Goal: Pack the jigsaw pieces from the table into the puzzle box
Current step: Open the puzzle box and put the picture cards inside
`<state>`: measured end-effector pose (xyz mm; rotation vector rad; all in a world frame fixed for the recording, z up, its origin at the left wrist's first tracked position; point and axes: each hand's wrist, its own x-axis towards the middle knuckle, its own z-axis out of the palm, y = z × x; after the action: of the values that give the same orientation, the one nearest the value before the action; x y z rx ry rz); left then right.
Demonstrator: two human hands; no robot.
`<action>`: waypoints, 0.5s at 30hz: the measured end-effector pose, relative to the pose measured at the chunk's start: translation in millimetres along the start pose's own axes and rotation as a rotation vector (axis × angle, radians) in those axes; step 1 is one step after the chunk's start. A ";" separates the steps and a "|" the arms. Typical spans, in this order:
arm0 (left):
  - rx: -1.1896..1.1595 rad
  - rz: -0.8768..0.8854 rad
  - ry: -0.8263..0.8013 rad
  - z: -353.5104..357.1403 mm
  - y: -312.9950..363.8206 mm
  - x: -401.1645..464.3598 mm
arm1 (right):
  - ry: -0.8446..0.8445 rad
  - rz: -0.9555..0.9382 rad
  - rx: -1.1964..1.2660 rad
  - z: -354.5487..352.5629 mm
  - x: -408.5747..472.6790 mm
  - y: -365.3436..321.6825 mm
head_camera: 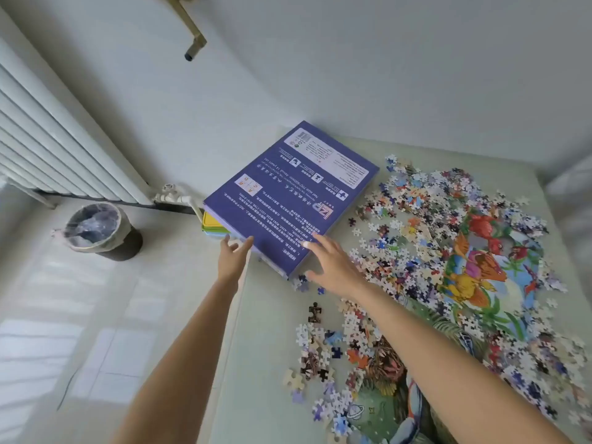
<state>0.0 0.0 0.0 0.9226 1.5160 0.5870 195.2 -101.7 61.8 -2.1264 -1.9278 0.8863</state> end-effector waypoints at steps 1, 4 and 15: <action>-0.036 -0.004 0.001 -0.5 2.3 8.9 | -0.003 -0.019 -0.043 5.0 12.9 -0.4; -0.134 -0.047 -0.053 1.5 9.1 21.5 | -0.013 -0.026 -0.149 18.9 31.3 -0.5; -0.330 0.110 -0.026 2.3 29.8 -2.1 | 0.084 -0.059 -0.070 12.9 24.9 -2.7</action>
<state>8.7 14.6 24.7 0.7563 1.3007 0.8724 186.6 -81.4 44.4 -2.0961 -1.9965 0.7175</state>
